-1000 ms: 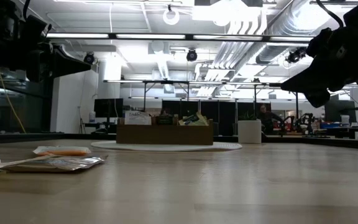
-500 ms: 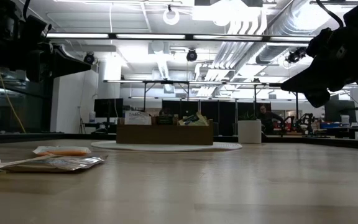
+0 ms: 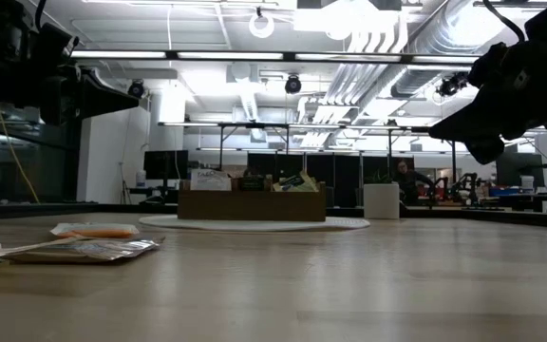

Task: Pick & Place Tea
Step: Put the white tea bag into the left section of the wooden organizer

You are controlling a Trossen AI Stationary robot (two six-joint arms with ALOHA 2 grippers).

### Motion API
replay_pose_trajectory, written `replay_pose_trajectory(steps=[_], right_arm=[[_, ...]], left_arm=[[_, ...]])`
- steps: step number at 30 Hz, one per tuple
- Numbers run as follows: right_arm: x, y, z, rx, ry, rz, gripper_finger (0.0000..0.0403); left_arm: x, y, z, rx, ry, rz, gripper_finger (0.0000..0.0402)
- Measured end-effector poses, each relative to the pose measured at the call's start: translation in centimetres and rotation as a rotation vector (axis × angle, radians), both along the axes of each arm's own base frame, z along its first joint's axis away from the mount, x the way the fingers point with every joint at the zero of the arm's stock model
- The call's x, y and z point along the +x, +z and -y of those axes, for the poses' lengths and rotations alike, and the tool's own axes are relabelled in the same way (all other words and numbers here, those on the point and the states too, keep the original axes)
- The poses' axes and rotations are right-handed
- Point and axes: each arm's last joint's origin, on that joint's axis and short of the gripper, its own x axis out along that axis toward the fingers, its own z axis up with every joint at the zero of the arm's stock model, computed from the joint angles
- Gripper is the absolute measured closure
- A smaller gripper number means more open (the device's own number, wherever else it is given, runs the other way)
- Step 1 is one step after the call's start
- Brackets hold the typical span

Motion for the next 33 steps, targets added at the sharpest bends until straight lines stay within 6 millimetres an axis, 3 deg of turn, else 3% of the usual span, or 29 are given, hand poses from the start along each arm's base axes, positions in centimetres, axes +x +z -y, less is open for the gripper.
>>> replay_pose_trajectory(steps=[14, 21, 25, 33], right_arm=[[0.0, 0.0, 0.0, 0.0, 0.0, 0.0, 0.0391], [0.0, 0.0, 0.0, 0.0, 0.0, 0.0, 0.0391], [0.0, 0.0, 0.0, 0.0, 0.0, 0.0, 0.0391], [0.0, 0.0, 0.0, 0.0, 0.0, 0.0, 0.0391]], left_arm=[[0.1, -0.1, 0.2, -0.033, -0.084, 0.005, 0.0401], [0.1, 0.3, 0.5, -0.176, -0.157, 0.059, 0.0401], [-0.3, 1.6, 0.7, -0.215, -0.203, 0.054, 0.0401], [-2.0, 5.1, 1.1, -0.358, -0.109, -0.064, 0.0398]])
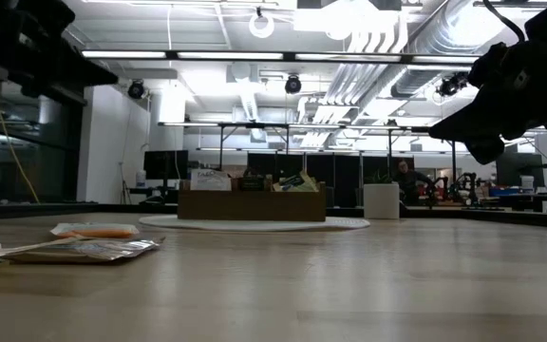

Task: Pick & Place Tea
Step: Put the white tea bag into the left section of the wooden organizer

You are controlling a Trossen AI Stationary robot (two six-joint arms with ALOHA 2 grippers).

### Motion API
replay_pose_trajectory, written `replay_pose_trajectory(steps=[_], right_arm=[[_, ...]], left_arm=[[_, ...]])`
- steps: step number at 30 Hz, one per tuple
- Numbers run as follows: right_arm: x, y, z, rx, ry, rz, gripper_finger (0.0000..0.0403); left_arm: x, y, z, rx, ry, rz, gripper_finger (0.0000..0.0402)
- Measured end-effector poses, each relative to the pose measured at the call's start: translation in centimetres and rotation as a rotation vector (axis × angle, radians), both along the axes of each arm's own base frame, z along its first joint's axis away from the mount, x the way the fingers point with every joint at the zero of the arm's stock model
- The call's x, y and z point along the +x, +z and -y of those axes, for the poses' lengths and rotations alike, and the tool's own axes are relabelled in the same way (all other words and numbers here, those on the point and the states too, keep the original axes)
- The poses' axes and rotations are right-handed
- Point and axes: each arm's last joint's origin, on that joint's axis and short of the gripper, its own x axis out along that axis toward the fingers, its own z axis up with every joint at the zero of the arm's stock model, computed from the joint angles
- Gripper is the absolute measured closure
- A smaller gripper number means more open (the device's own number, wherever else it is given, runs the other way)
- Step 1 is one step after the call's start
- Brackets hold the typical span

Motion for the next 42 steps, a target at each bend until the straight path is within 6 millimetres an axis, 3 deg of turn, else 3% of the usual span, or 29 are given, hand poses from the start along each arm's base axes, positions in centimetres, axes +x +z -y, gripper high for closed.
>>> replay_pose_trajectory(steps=[4, 8, 13, 17, 28, 42], right_arm=[[0.0, 0.0, 0.0, 0.0, 0.0, 0.0, 0.0391], [0.0, 0.0, 0.0, 0.0, 0.0, 0.0, 0.0391], [0.0, 0.0, 0.0, 0.0, 0.0, 0.0, 0.0391], [0.0, 0.0, 0.0, 0.0, 0.0, 0.0, 0.0391], [0.0, 0.0, 0.0, 0.0, 0.0, 0.0, 0.0391], [0.0, 0.0, 0.0, 0.0, 0.0, 0.0, 0.0391]], left_arm=[[-0.1, 1.5, 0.1, -0.077, 0.004, -0.065, 0.0368], [0.8, 2.3, -0.1, -0.178, -0.022, -0.131, 0.0308], [2.6, 1.9, -0.1, -0.386, -0.163, -0.221, 0.0227], [3.7, 0.9, -0.1, -0.505, -0.243, -0.329, 0.0189], [6.4, -2.2, -0.9, -0.754, -0.184, -0.591, 0.0181], [9.9, -5.3, -1.6, -0.982, -0.255, -0.71, 0.0181]])
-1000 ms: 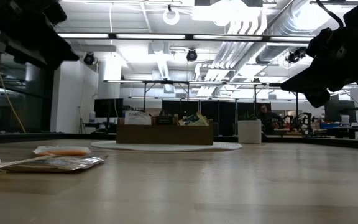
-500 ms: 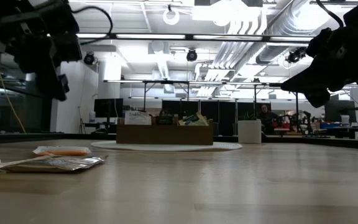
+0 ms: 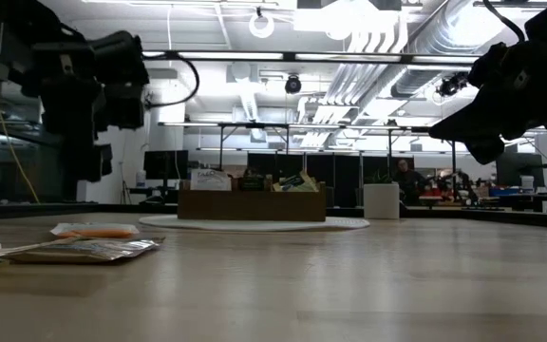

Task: Pick & Place Tea
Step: Put the white tea bag into the left section of the wooden organizer

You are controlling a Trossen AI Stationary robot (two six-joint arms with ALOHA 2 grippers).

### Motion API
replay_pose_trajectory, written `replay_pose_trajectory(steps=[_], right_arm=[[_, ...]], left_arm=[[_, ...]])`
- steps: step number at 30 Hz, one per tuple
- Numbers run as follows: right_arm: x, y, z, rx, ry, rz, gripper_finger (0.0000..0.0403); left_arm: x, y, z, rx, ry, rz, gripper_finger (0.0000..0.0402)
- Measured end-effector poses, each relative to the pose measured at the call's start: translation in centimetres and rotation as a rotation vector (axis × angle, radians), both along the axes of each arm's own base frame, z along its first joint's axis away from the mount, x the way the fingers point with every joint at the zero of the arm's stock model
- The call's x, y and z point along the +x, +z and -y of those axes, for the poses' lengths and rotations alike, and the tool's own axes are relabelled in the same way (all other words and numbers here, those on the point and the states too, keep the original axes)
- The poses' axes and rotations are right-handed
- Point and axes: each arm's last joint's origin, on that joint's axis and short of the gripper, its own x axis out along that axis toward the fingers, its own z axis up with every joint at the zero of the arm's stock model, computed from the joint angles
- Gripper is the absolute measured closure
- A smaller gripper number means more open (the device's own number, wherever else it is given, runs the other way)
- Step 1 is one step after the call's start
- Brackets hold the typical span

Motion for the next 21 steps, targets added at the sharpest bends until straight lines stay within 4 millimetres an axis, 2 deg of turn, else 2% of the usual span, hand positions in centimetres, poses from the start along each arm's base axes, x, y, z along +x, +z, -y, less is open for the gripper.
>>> replay_pose_trajectory(steps=[8, 21], right_arm=[[0.0, 0.0, 0.0, 0.0, 0.0, 0.0, 0.0391], [0.0, 0.0, 0.0, 0.0, 0.0, 0.0, 0.0391]], left_arm=[[0.9, -2.5, -0.3, -0.101, 0.055, -0.178, 0.0181], [1.8, -4.0, 0.8, -0.113, 0.05, -0.272, 0.0181]])
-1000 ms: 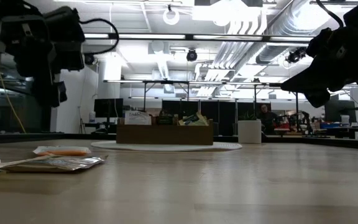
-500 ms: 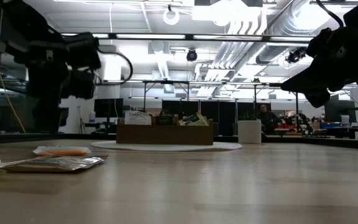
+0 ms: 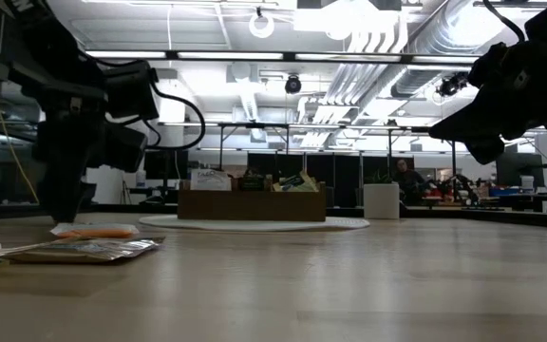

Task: Pick & Place Tea
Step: Put the white tea bag into the left section of the wooden organizer

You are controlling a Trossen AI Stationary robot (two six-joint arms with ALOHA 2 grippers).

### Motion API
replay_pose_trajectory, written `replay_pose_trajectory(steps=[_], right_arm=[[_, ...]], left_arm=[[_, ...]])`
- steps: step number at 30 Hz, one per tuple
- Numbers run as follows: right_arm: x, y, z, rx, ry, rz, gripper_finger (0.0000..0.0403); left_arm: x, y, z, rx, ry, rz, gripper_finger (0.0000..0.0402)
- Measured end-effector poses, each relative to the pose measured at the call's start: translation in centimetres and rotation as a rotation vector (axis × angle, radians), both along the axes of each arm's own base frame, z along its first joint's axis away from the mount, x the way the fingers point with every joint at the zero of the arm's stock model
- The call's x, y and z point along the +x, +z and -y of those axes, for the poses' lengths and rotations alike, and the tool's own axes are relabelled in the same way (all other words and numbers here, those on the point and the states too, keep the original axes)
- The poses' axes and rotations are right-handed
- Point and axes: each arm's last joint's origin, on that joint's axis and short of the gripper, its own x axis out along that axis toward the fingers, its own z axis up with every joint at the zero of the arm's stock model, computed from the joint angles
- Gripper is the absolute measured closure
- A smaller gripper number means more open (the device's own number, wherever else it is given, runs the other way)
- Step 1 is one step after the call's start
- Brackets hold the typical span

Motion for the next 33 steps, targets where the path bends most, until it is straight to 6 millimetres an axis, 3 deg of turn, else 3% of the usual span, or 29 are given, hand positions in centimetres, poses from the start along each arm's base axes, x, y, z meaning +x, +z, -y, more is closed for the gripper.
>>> replay_pose_trajectory(steps=[33], right_arm=[[0.0, 0.0, 0.0, 0.0, 0.0, 0.0, 0.0391]], left_arm=[[0.7, -0.2, 1.6, 0.008, -0.002, -0.02, 0.0181]])
